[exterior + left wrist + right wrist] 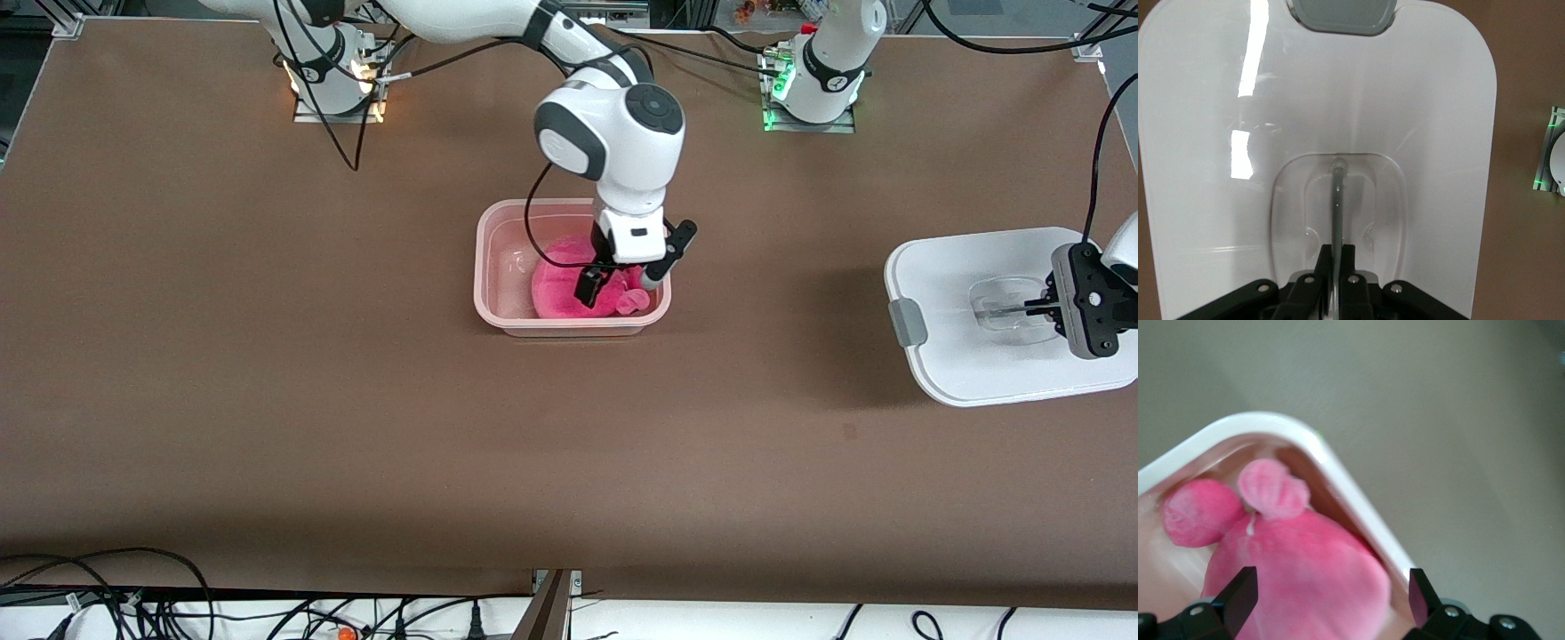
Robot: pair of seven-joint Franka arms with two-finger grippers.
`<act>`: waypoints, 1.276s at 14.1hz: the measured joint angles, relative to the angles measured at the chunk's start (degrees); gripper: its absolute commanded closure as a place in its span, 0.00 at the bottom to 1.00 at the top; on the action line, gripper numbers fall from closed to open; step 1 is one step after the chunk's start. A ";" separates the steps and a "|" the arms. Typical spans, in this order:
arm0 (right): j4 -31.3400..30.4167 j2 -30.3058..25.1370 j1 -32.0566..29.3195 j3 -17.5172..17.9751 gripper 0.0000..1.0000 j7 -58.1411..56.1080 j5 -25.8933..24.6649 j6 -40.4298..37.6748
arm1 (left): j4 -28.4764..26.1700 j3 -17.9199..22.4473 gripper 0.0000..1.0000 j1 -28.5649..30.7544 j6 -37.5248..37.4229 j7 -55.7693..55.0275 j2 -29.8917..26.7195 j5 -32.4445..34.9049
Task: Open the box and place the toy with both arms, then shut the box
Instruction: 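Carry the lid over the box with the left gripper while the right gripper withdraws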
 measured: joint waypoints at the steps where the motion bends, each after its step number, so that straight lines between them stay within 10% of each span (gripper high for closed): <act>1: 0.19 -2.22 -1.36 -0.36 0.00 -0.01 1.70 -1.74 | -0.01 -0.15 1.00 -0.05 -0.02 0.00 0.00 0.00; 11: -11.81 -22.90 -9.68 -16.45 0.00 0.29 19.68 -14.58 | -0.04 -6.04 1.00 -17.85 0.55 -10.69 0.42 -0.09; 18: -26.69 -33.97 -9.68 -25.37 0.00 0.30 20.52 -14.98 | -0.18 -6.34 1.00 -37.34 9.73 -30.17 7.49 -2.79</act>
